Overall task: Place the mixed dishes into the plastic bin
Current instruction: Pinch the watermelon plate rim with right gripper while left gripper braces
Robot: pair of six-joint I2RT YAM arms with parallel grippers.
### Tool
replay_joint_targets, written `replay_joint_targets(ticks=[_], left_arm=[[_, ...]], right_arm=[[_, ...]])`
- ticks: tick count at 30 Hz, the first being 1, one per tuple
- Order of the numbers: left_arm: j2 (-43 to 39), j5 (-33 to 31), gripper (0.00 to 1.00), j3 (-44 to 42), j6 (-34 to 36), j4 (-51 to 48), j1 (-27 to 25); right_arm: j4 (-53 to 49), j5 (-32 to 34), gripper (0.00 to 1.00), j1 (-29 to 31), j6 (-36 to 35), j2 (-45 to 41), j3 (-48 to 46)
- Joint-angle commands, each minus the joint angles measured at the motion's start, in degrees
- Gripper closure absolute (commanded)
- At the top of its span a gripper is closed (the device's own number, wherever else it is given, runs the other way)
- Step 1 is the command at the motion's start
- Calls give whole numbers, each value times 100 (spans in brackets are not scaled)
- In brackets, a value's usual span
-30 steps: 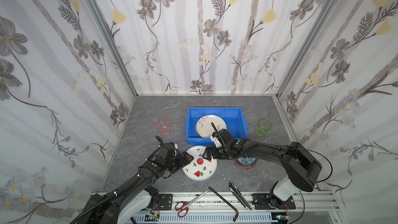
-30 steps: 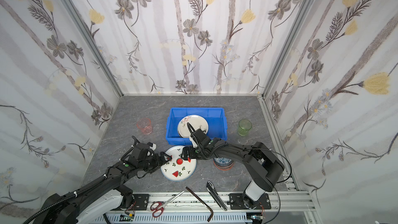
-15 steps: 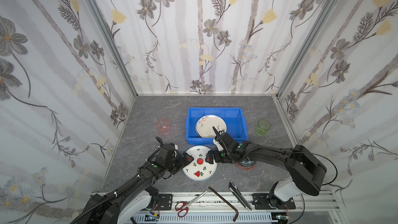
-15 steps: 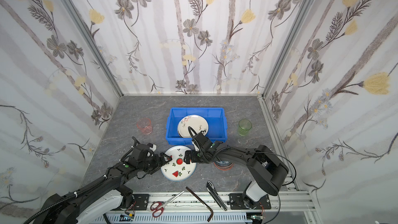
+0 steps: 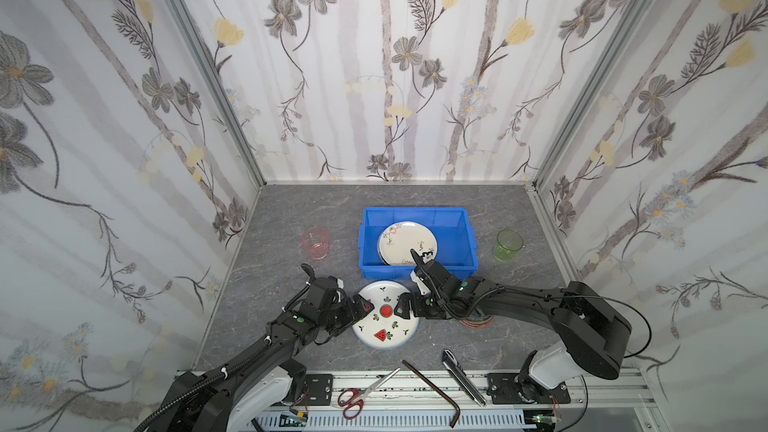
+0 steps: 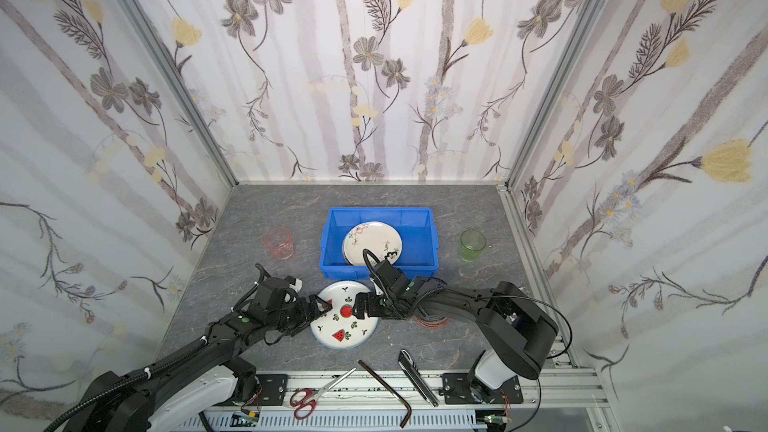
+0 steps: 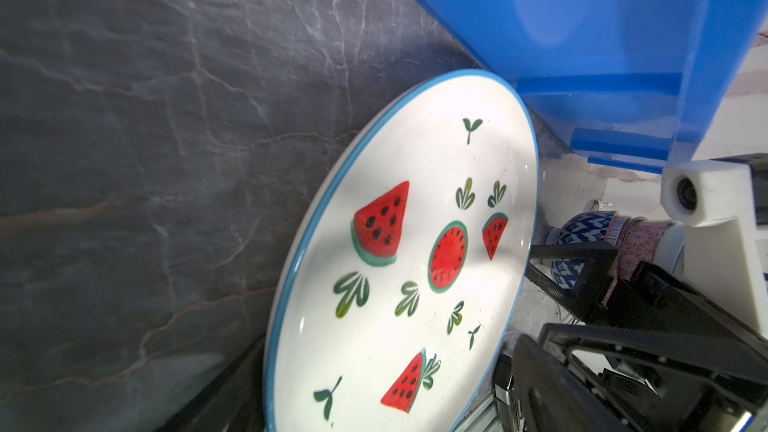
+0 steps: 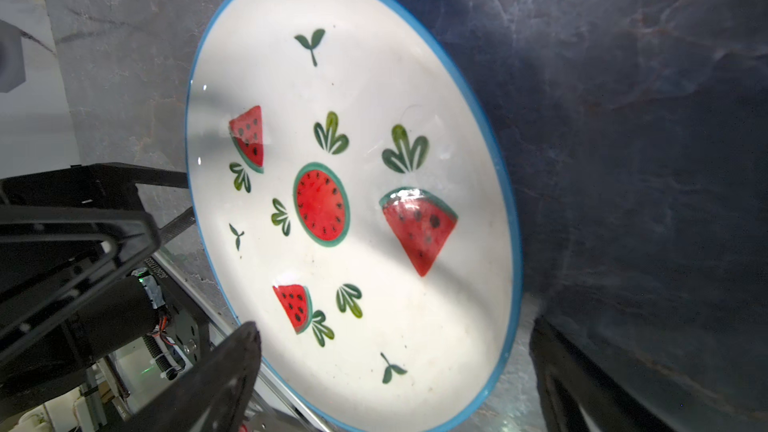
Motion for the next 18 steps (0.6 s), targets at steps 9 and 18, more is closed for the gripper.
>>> replay_joint_targets(ticks=[9, 18], left_arm=[[-64, 31, 11, -45, 59, 155, -12], [-268, -208, 16, -148, 108, 314, -12]], right_arm=[[447, -181, 0, 97, -4, 195, 146], [269, -147, 0, 268, -156, 348, 394]])
